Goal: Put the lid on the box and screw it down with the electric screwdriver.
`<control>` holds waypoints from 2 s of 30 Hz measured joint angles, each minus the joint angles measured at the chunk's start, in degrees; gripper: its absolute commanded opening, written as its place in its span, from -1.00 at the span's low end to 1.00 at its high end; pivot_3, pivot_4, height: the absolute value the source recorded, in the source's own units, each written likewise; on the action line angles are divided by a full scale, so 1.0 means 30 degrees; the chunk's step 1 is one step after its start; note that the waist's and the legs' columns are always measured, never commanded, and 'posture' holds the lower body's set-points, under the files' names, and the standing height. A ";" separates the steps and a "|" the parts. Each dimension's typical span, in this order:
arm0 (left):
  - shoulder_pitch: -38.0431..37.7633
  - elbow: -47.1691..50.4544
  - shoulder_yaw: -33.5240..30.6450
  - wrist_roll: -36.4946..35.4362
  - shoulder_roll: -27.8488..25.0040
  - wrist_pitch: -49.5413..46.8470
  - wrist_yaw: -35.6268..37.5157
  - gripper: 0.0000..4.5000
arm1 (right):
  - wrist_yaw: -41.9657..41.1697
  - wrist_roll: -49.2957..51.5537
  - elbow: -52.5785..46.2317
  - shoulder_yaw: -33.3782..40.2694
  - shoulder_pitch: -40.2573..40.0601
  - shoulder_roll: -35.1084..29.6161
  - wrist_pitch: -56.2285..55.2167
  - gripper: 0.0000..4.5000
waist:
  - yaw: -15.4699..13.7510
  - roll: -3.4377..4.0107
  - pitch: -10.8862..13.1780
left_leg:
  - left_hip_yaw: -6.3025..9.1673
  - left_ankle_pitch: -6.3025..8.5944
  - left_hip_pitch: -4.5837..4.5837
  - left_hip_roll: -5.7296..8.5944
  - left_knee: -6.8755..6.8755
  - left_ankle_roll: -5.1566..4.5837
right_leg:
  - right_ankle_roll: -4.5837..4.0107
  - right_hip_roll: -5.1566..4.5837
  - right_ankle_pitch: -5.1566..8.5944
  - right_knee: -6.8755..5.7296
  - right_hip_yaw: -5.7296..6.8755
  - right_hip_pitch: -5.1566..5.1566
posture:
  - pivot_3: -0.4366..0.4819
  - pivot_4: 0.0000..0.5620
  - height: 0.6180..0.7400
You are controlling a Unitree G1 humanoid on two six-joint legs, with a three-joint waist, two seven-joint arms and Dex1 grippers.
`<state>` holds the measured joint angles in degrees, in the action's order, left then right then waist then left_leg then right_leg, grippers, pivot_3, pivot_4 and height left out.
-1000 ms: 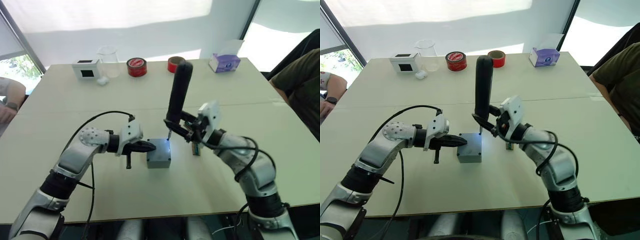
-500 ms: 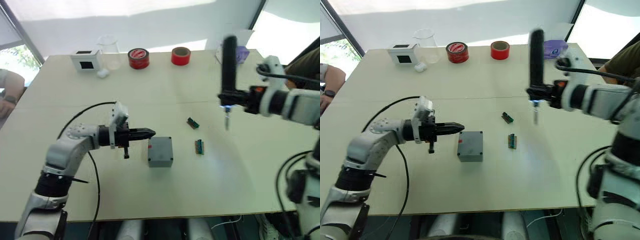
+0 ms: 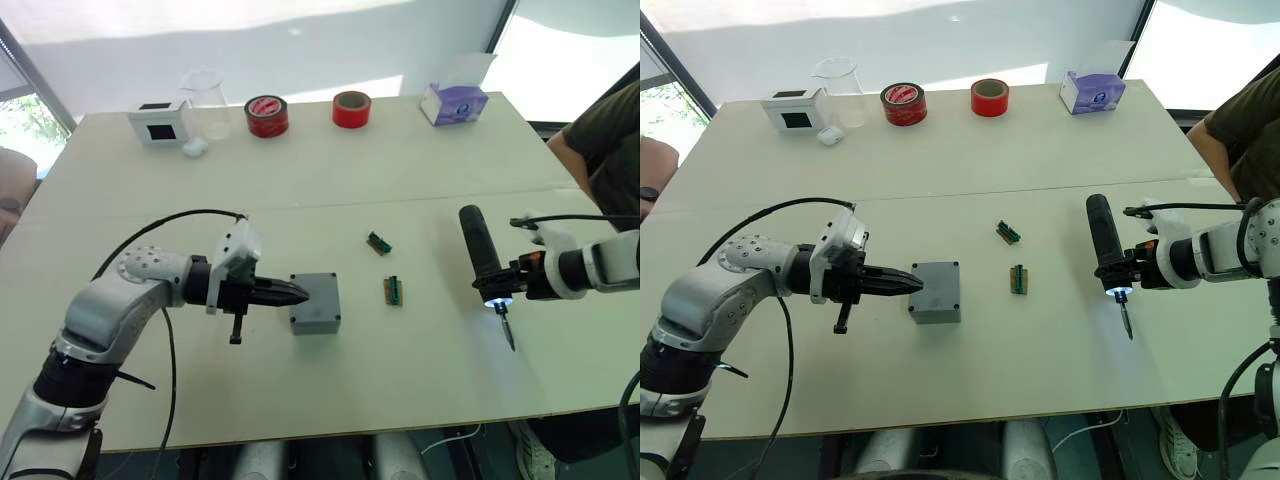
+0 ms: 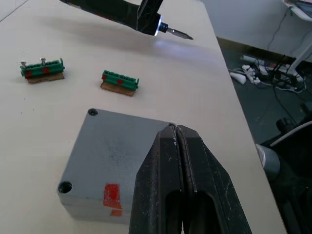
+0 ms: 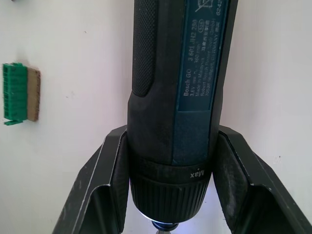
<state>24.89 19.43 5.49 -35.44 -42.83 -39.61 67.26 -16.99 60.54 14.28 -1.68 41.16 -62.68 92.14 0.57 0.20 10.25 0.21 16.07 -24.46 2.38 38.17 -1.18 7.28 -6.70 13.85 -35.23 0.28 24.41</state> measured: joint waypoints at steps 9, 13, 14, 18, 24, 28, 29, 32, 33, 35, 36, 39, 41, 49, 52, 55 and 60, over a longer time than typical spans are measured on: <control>-0.0058 0.0269 -0.0168 -0.0095 -0.0293 -0.0417 -0.0502 -1.00 | -0.1601 -0.2960 -0.0354 -0.0891 0.0416 0.0341 -0.0173 0.98 | 0.0010 -0.0019 0.0011 | 0.0003 -0.0002 0.0003 0.0000 0.0008 0.0004 | 0.0009 0.0007 -0.0005 -0.0008 0.0001 -0.0001 | -0.05 -0.47 1.00; -0.0059 -0.0351 -0.0663 -0.0073 -0.0346 -0.0401 -0.0741 -1.00 | -0.2518 -0.4035 -0.1055 -0.1044 0.0413 0.0350 -0.0692 0.98 | 0.0019 -0.0019 0.0011 | 0.0003 -0.0004 0.0004 -0.0001 0.0011 0.0007 | 0.0010 0.0008 -0.0006 -0.0013 0.0002 -0.0001 | -0.05 -0.47 1.00; -0.0061 -0.0573 -0.0822 -0.0058 -0.0369 -0.0379 -0.0851 -1.00 | -0.2776 -0.4335 -0.1363 -0.1046 0.0409 0.0350 -0.1074 0.98 | 0.0024 -0.0019 0.0011 | 0.0002 -0.0004 0.0004 -0.0001 0.0013 0.0007 | 0.0011 0.0008 -0.0006 -0.0015 0.0001 0.0000 | -0.05 -0.47 1.00; -0.0059 -0.1910 -0.1705 0.0233 -0.0700 0.0098 -0.1262 -1.00 | -0.4448 -0.5529 -0.2904 -0.1115 0.1021 0.0301 -0.3481 0.98 | 0.0057 -0.0013 0.0015 | 0.0002 -0.0006 0.0009 -0.0001 0.0014 0.0010 | 0.0014 0.0010 -0.0006 -0.0024 0.0002 0.0003 | -0.05 -0.47 1.00; -0.0445 -0.3728 -0.1810 0.2471 -0.1121 0.1979 -0.1830 -1.00 | -0.8017 -0.5976 -0.7966 -0.0426 0.1249 0.0216 -0.8016 0.98 | -0.0007 -0.0035 0.0007 | 0.0025 -0.0009 0.0008 -0.0011 0.0007 0.0018 | 0.0017 0.0028 -0.0004 -0.0025 0.0009 0.0004 | -0.05 -0.47 1.00; -0.1090 -0.4367 -0.0485 0.4301 -0.1024 0.3230 -0.2029 -1.00 | -0.9887 -0.6839 -1.3193 -0.2602 -0.2982 0.0570 -1.1056 0.98 | -0.0171 -0.0072 0.0007 | 0.0027 -0.0008 0.0001 0.0022 0.0047 0.0015 | 0.0038 -0.0005 -0.0018 -0.0029 0.0004 -0.0020 | -0.05 -0.47 1.00; -0.1097 -0.4379 -0.0208 0.4542 -0.0832 0.3382 -0.2055 -1.00 | -1.0037 -0.7045 -1.4060 -0.3187 -0.3868 0.1042 -1.1473 0.98 | -0.0228 -0.0075 0.0007 | 0.0024 -0.0008 0.0001 0.0023 0.0065 0.0015 | 0.0049 -0.0010 -0.0026 -0.0038 0.0001 -0.0021 | -0.05 -0.47 1.00; -0.1098 -0.4379 0.0508 0.5023 -0.0435 0.3697 -0.2061 -1.00 | -0.9937 -0.7669 -1.5594 -0.4532 -0.4872 0.2251 -1.2245 0.98 | -0.0287 -0.0075 0.0007 | 0.0025 -0.0010 0.0005 0.0020 0.0111 0.0019 | 0.0059 -0.0008 -0.0032 -0.0080 -0.0003 -0.0020 | -0.05 -0.47 1.00; -0.1092 -0.4377 0.0805 0.5223 -0.0252 0.3796 -0.2047 -1.00 | -0.9680 -0.7945 -1.5852 -0.4797 -0.5160 0.2924 -1.2349 0.98 | -0.0306 -0.0076 0.0005 | 0.0033 -0.0010 0.0011 0.0009 0.0137 0.0019 | 0.0058 0.0002 -0.0032 -0.0093 0.0001 -0.0035 | -0.05 -0.47 1.00; -0.1061 -0.4379 0.1207 0.5410 0.0210 0.3851 -0.2029 -1.00 | -0.9326 -0.8508 -1.5977 -0.5525 -0.5445 0.3743 -1.2501 0.98 | -0.0363 -0.0075 0.0006 | 0.0036 -0.0009 0.0007 0.0009 0.0181 0.0018 | 0.0057 0.0005 -0.0031 -0.0135 0.0001 -0.0035 | -0.05 -0.47 1.00; -0.1047 -0.4402 0.1462 0.5430 0.0351 0.3855 -0.1987 -1.00 | -0.9254 -0.8725 -1.5973 -0.5893 -0.5492 0.4024 -1.2488 0.98 | -0.0389 -0.0077 0.0007 | 0.0040 -0.0006 0.0004 0.0009 0.0210 0.0015 | 0.0055 0.0006 -0.0030 -0.0152 0.0001 -0.0035 | -0.05 -0.47 1.00; -0.0713 -0.4702 0.1698 0.5620 0.0657 0.3910 -0.1805 -1.00 | -0.9106 -0.8934 -1.5970 -0.6045 -0.5480 0.4720 -1.2328 0.98 | -0.0423 -0.0080 0.0006 | 0.0045 -0.0003 0.0002 0.0010 0.0267 0.0011 | 0.0053 0.0005 -0.0029 -0.0208 0.0001 -0.0040 | -0.05 -0.47 1.00; -0.0442 -0.4952 0.1832 0.5879 0.0855 0.4160 -0.1677 -1.00 | -0.9104 -0.8920 -1.5964 -0.6058 -0.5480 0.5102 -1.2078 0.98 | -0.0428 -0.0080 0.0005 | 0.0046 -0.0003 0.0004 0.0014 0.0285 0.0010 | 0.0053 0.0003 -0.0029 -0.0231 0.0000 -0.0041 | -0.05 -0.47 1.00; 0.1392 -0.7519 0.2832 0.6925 0.2828 0.5495 -0.1358 -1.00 | -0.8822 -0.8265 -1.5936 -0.5741 -0.5451 0.6629 -1.0199 0.98 | -0.0405 -0.0082 0.0004 | 0.0052 -0.0003 0.0006 0.0017 0.0316 0.0010 | 0.0053 0.0010 -0.0029 -0.0277 0.0000 -0.0039 | -0.05 -0.47 1.00; 0.2011 -0.8601 0.2836 0.7284 0.3522 0.6041 -0.1391 -1.00 | -0.8449 -0.7467 -1.6019 -0.5196 -0.5453 0.7587 -0.9342 0.98 | -0.0419 -0.0084 0.0003 | 0.0052 -0.0003 0.0007 0.0020 0.0320 0.0010 | 0.0054 0.0010 -0.0029 -0.0281 0.0000 -0.0040 | -0.05 -0.47 1.00; 0.2255 -0.9215 0.2911 0.7542 0.3851 0.6698 -0.1382 -1.00 | -0.8103 -0.6961 -1.6422 -0.4853 -0.5455 0.7803 -0.8815 0.98 | -0.0413 -0.0084 0.0003 | 0.0052 -0.0003 0.0006 0.0022 0.0322 0.0010 | 0.0054 0.0009 -0.0029 -0.0282 0.0001 -0.0040 | -0.05 -0.47 1.00; 0.2018 -0.9558 0.2708 0.7857 0.3159 0.7140 -0.1261 -1.00 | -0.8337 -0.6529 -1.7205 -0.3439 -0.5874 0.6186 -0.8660 0.98 | -0.0401 -0.0084 0.0003 | 0.0054 -0.0001 0.0007 0.0022 0.0322 0.0006 | 0.0054 0.0008 -0.0029 -0.0281 -0.0001 -0.0039 | -0.05 -0.47 1.00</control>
<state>30.95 -9.25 13.61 -11.87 -33.35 -18.19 63.48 -42.00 40.95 -37.34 -11.99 23.54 -44.12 66.16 -0.63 -0.05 10.26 0.37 16.07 -24.44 2.45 39.14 -1.17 7.44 -6.67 13.76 -36.07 0.27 24.30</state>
